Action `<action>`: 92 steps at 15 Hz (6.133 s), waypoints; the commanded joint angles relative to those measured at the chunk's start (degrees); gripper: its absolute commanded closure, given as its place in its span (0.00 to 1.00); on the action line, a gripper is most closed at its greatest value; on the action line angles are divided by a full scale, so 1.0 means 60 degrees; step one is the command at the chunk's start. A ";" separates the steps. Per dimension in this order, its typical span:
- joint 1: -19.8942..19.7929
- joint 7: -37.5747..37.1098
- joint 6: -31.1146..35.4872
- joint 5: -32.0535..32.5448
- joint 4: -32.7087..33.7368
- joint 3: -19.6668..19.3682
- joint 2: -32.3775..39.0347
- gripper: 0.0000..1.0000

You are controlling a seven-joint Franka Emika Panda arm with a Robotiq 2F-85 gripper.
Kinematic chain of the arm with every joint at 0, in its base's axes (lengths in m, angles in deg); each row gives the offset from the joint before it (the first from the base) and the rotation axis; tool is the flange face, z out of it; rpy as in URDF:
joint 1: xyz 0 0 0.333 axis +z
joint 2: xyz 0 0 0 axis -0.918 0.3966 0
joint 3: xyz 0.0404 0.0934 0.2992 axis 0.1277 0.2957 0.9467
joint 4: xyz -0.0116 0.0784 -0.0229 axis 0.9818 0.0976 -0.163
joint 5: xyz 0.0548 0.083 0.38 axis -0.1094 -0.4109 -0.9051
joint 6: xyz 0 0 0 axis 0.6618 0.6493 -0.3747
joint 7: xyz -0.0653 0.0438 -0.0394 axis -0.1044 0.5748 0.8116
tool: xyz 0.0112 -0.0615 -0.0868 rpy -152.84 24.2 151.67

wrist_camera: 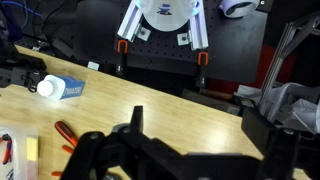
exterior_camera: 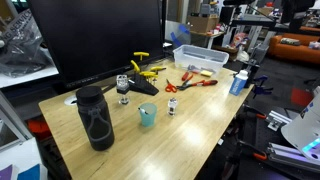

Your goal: Move the pliers to the left

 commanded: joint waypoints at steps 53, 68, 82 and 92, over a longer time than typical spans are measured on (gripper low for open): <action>-0.1388 -0.1734 0.8796 -0.2086 -0.0215 -0.1572 0.6965 0.00; -0.1459 -0.2883 1.0629 -0.4282 0.0161 -0.1661 0.8205 0.00; -0.1939 -0.3401 1.2262 -0.5708 0.0889 -0.1796 1.0198 0.00; -0.2329 -0.3861 1.2269 -1.0132 0.2145 -0.1601 1.1980 0.00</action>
